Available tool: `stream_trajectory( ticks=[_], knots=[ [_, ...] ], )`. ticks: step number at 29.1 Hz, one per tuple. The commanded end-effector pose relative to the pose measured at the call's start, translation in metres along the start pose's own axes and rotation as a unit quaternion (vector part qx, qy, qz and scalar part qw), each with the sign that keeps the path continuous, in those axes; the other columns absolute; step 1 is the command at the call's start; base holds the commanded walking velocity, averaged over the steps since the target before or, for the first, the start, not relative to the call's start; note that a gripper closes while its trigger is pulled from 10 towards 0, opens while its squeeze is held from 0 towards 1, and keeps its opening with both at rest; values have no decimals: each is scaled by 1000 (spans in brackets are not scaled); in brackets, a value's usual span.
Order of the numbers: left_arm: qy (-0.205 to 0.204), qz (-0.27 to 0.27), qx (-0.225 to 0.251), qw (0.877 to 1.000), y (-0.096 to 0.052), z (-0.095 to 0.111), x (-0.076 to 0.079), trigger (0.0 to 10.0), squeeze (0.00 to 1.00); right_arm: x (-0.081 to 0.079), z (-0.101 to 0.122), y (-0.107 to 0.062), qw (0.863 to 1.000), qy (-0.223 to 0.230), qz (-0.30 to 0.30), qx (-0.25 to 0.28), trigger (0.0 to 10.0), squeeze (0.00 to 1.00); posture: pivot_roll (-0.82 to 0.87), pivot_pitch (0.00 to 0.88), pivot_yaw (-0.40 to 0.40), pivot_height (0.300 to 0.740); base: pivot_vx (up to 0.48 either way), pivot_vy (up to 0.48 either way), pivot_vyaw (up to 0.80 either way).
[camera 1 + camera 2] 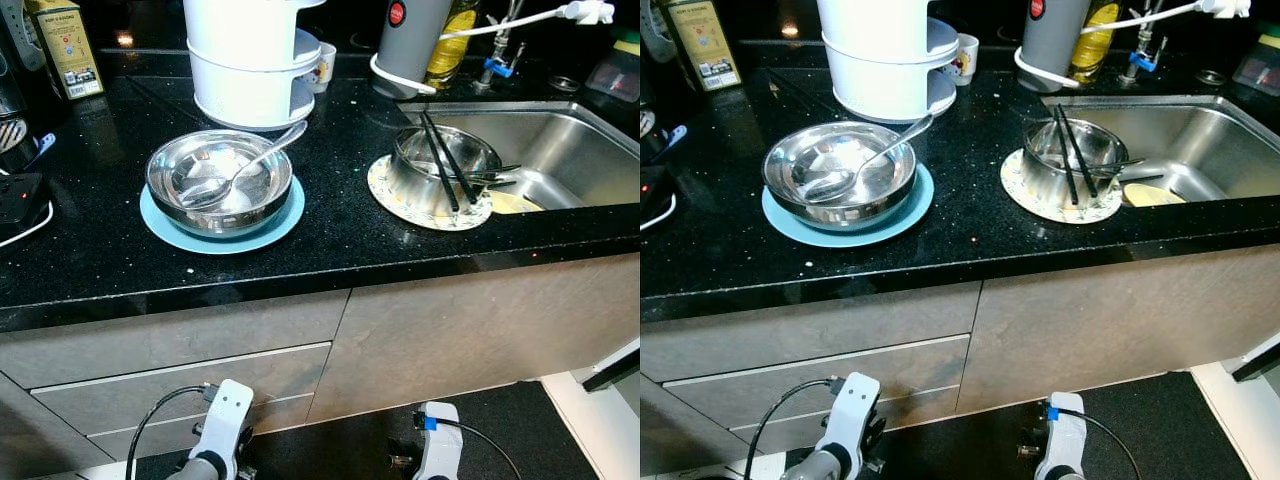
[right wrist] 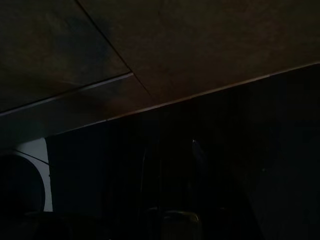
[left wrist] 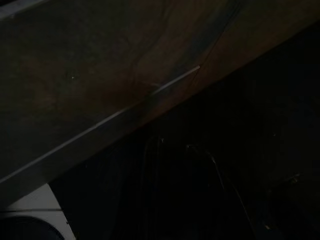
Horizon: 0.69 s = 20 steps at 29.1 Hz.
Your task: Kitchen organization
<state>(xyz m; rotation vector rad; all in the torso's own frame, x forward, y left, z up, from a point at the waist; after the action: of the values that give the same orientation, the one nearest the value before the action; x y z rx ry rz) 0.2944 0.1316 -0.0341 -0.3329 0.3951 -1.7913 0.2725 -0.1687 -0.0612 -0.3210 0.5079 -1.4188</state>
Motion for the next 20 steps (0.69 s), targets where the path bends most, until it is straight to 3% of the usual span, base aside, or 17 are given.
stream_trajectory(
  ticks=[1, 20],
  knots=[
    [-17, 7, -24, 1000, -4, -14, -2, 10000, 0, 4, -11, -5, 1000, 15, -13, -10, 10000, 0, -70, 218, -74, 740, 0, 0, 0],
    [0, -15, -20, 1000, -2, -11, 6, 10000, 0, 6, -14, -6, 998, 54, -18, -14, 10000, 0, -67, 225, -55, 740, 0, 0, 0]
  ],
)
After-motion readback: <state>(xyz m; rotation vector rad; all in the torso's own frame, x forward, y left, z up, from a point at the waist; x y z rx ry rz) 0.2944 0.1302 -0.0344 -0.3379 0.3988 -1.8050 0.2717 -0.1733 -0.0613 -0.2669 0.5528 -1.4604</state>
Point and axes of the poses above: a point about 5 cm out from each wrist's last joint towards the gripper, its own y axis pointing out of the wrist towards the gripper, its own z axis along the axis of the wrist's last joint, x = y × z, the point moved 4 cm from there along y, pointing out of the wrist towards the gripper, and after that the axes turned 6 degrees about -y, right-handed, at the moved point
